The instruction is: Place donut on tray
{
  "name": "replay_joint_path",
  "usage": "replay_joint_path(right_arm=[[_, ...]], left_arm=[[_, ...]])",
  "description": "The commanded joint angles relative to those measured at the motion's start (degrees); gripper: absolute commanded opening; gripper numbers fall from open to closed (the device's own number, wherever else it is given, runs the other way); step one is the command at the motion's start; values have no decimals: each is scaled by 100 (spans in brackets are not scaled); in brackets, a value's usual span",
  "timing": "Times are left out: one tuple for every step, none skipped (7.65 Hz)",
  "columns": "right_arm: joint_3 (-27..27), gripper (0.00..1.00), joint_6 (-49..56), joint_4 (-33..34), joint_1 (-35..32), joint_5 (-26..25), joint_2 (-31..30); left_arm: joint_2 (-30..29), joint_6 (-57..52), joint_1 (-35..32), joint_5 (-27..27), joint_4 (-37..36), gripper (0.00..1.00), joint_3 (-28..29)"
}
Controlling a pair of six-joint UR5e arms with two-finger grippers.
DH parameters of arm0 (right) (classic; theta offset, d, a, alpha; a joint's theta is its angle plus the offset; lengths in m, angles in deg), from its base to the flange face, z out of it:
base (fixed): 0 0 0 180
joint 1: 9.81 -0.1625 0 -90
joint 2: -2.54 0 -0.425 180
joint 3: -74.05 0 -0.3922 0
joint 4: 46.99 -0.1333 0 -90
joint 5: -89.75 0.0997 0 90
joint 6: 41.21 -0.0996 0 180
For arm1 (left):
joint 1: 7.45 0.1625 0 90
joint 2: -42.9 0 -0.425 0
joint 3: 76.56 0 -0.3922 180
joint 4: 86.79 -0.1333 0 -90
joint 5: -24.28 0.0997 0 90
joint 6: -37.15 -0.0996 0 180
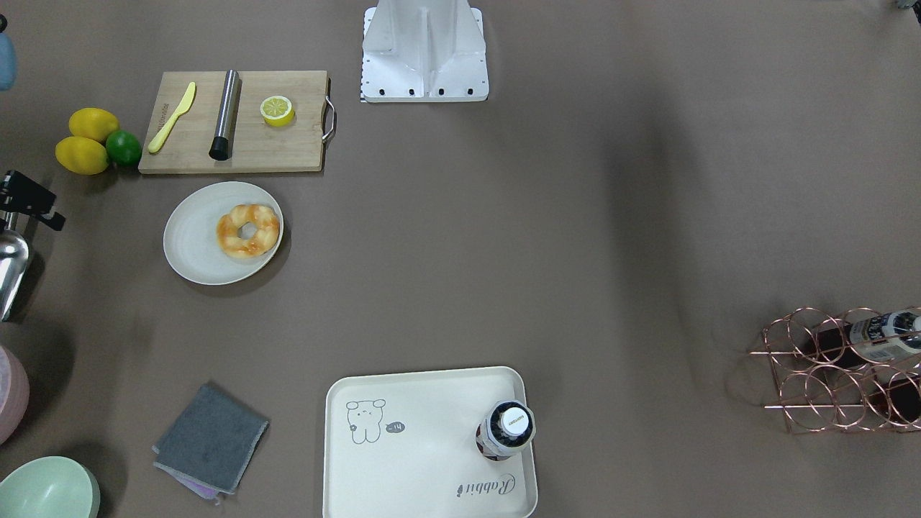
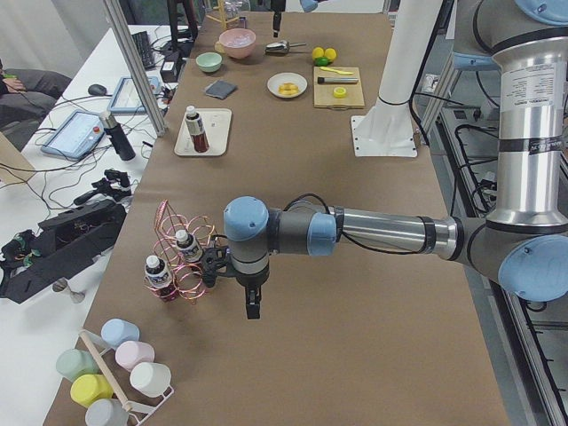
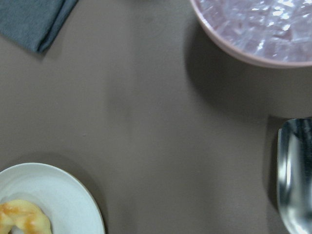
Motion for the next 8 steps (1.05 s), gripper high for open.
replay_joint_path(right_arm=[[21,100,-613,-333,850,-555,84],[39,100,-973,-498,1201,-800,93],[100,100,-1316,-883,1526,-1020,93],[274,100,-1510,-1130,1730,-1179,102],[398,100,-1591,-1350,1897,-1311,110],[477,100,-1609,-1396,2038,-1452,206],[617,100,-1687,-1405,2118,-1497,311],[645,100,-1749,-1405,2153,-1497,330]], left_arm=[[-5,-1,2,0,-3,98,9],[-14,-1,2,9,-3,98,9],[-14,-1,2,0,-12,98,1],[-14,-1,2,0,-3,98,18],[3,8,2,0,-12,98,1],[21,-1,-7,0,-12,98,9],[13,-1,2,0,-3,98,9],[21,-1,-7,0,-3,98,18]])
